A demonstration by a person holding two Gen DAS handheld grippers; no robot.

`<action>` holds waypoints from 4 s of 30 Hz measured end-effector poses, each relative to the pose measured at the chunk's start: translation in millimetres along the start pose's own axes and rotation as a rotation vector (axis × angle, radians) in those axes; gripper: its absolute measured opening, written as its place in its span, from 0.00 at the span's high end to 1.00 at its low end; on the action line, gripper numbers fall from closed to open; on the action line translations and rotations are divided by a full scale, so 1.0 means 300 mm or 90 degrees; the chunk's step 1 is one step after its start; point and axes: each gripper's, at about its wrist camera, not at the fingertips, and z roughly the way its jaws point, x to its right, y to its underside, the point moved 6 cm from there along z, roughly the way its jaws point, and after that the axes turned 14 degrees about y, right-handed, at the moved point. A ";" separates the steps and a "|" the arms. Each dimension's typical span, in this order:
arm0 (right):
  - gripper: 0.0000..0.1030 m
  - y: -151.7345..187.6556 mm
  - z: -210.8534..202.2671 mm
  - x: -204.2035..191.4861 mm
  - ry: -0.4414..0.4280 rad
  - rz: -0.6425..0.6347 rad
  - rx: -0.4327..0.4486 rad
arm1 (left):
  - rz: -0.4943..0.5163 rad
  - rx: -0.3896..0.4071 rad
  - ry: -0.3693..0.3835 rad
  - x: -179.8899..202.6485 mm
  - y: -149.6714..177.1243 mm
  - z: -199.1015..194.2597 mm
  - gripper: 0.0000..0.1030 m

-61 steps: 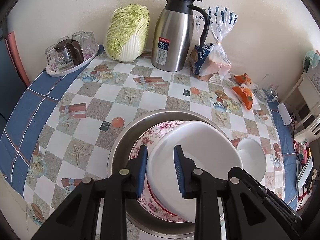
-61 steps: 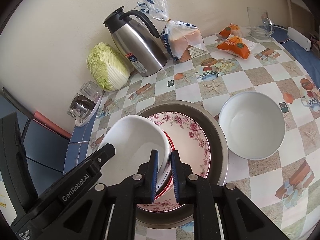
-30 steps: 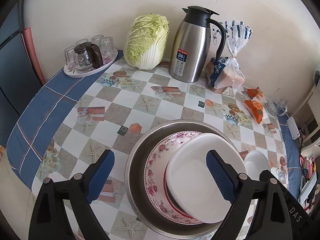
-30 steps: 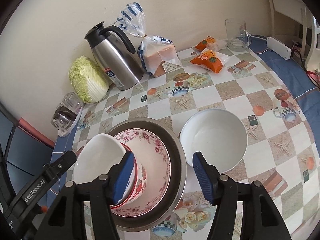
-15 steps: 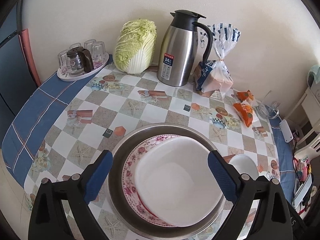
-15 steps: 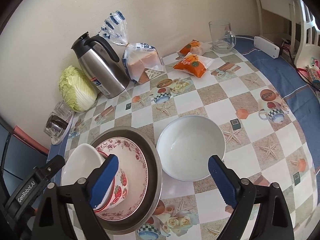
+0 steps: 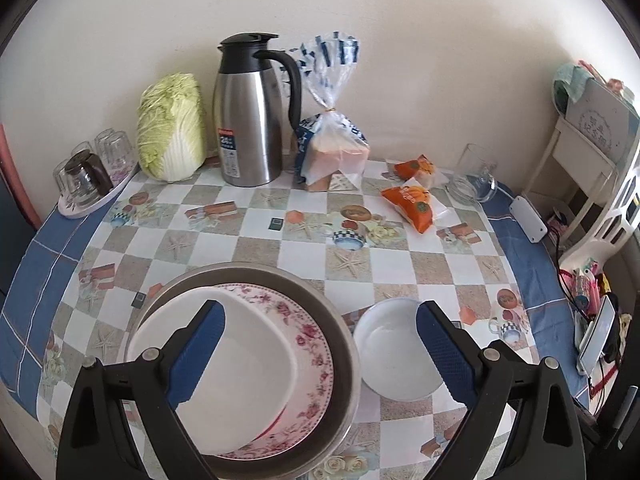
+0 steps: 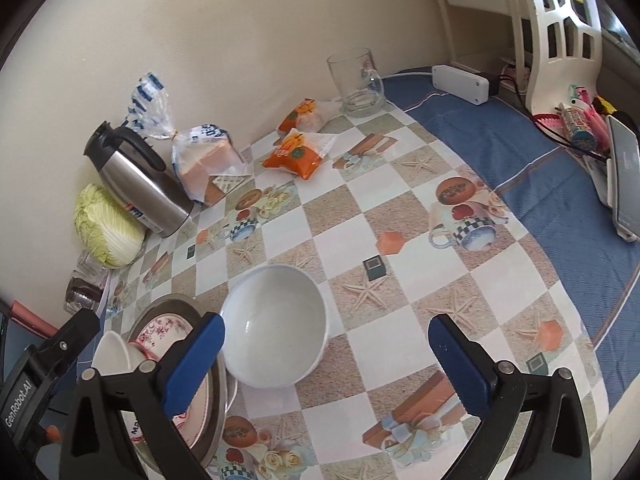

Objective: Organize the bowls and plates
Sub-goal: 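Move both tools to the rim of the white round bowl, then close both tools on the round bowl rim and lift it, then carry the white round bowl over the steel basin with both tools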

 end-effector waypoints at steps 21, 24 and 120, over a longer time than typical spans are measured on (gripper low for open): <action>0.00 0.038 0.225 0.037 0.080 -0.044 -0.071 | 0.059 -0.082 0.051 0.155 0.018 0.280 0.06; 0.00 0.044 0.247 0.034 0.095 -0.050 -0.075 | 0.067 -0.092 0.058 0.164 0.024 0.300 0.06; 0.90 0.095 -0.272 -0.447 -0.105 -0.157 0.087 | -0.028 0.011 0.015 -0.219 -0.007 -0.164 0.90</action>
